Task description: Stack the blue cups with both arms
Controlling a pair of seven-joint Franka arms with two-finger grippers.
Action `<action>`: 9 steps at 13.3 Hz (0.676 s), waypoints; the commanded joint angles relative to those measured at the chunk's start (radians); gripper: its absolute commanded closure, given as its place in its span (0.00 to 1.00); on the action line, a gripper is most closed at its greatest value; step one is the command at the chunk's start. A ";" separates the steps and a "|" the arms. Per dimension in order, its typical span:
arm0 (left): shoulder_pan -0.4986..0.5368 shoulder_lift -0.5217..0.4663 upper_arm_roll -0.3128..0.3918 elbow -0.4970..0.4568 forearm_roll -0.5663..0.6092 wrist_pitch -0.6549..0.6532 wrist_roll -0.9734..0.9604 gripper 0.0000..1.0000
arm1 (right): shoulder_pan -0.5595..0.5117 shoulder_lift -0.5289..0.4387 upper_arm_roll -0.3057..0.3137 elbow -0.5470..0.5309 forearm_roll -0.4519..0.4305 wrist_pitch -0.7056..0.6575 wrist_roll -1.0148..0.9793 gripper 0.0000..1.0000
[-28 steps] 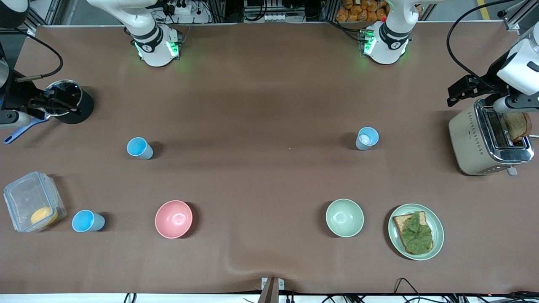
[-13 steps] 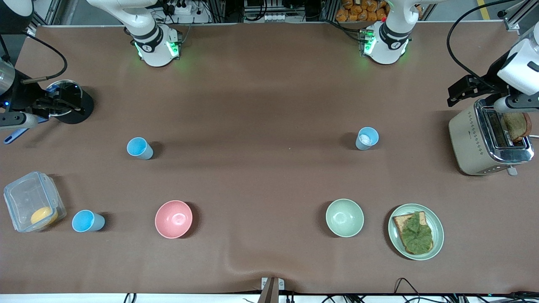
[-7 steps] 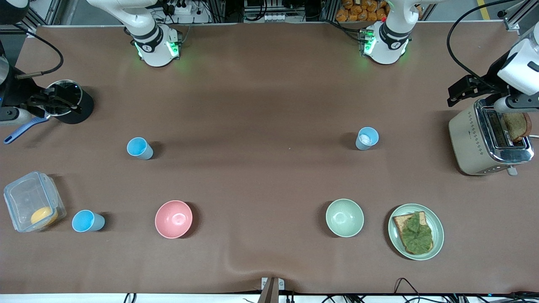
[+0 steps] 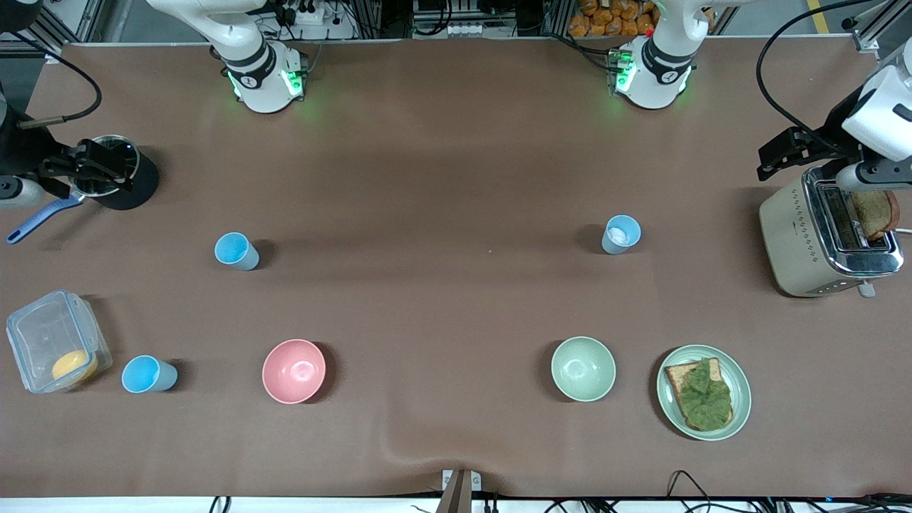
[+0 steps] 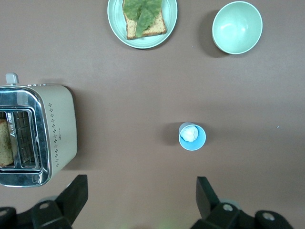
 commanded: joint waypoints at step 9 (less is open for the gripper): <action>0.004 0.005 -0.003 0.014 -0.001 -0.011 -0.016 0.00 | 0.015 0.003 -0.003 0.009 0.005 0.002 0.014 0.00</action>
